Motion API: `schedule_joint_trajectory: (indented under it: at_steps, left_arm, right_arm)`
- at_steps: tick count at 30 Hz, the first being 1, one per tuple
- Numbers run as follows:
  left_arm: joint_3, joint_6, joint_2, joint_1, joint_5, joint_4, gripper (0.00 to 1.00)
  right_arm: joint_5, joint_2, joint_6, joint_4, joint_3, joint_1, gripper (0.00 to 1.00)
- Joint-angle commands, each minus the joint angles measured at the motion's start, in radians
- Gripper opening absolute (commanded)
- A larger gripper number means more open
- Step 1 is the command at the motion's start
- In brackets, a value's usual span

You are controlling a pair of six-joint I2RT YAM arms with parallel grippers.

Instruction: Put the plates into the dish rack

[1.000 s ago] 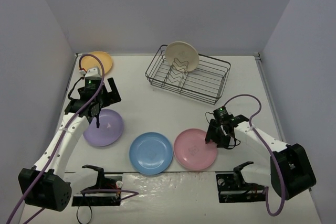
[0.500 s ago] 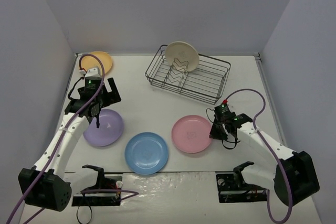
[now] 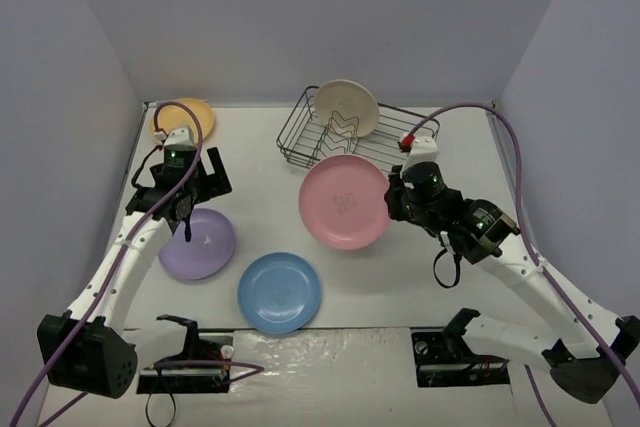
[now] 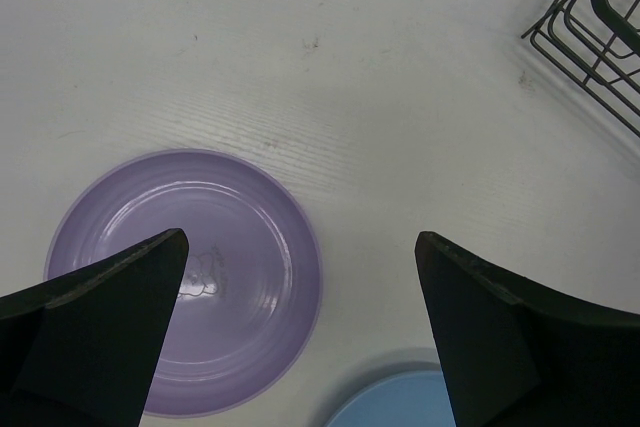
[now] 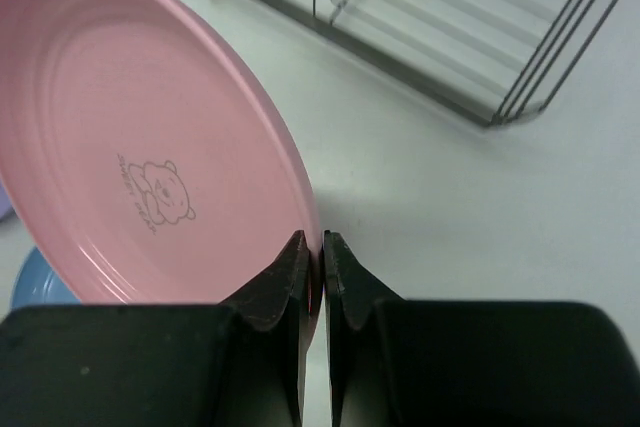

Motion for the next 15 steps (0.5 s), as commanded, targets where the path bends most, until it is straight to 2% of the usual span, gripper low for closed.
schedule_joint_trajectory:
  at_steps: [1,3,4,6,8,10,12,15]
  left_arm:
    - [0.077,0.012,0.006,0.004,-0.007,0.071,0.97]
    - [0.091,0.019,0.014,0.003,-0.015,0.062,0.97]
    - [0.099,0.020,0.014,0.003,-0.015,0.054,0.97]
    - [0.116,0.024,0.020,0.006,-0.039,0.036,0.97]
    - [0.121,0.029,0.019,0.006,-0.048,0.031,0.97]
    - [0.128,0.031,0.017,0.007,-0.064,0.021,0.97]
    - [0.131,0.032,0.015,0.007,-0.085,0.011,0.97]
    - [0.131,0.031,0.013,0.009,-0.104,0.003,0.97]
  right_arm:
    - [0.413,0.148,-0.290,0.250,0.173,0.087,0.00]
    - [0.585,0.228,-0.469,0.367,0.276,0.091,0.00]
    - [0.587,0.261,-0.476,0.437,0.278,0.091,0.00]
    - [0.641,0.357,-0.893,0.713,0.325,0.084,0.00]
    - [0.582,0.411,-1.097,0.983,0.329,0.066,0.00]
    - [0.511,0.523,-1.242,1.047,0.410,0.007,0.00]
    - [0.417,0.611,-1.307,1.044,0.494,-0.037,0.00]
    - [0.340,0.693,-1.407,1.119,0.526,-0.084,0.00]
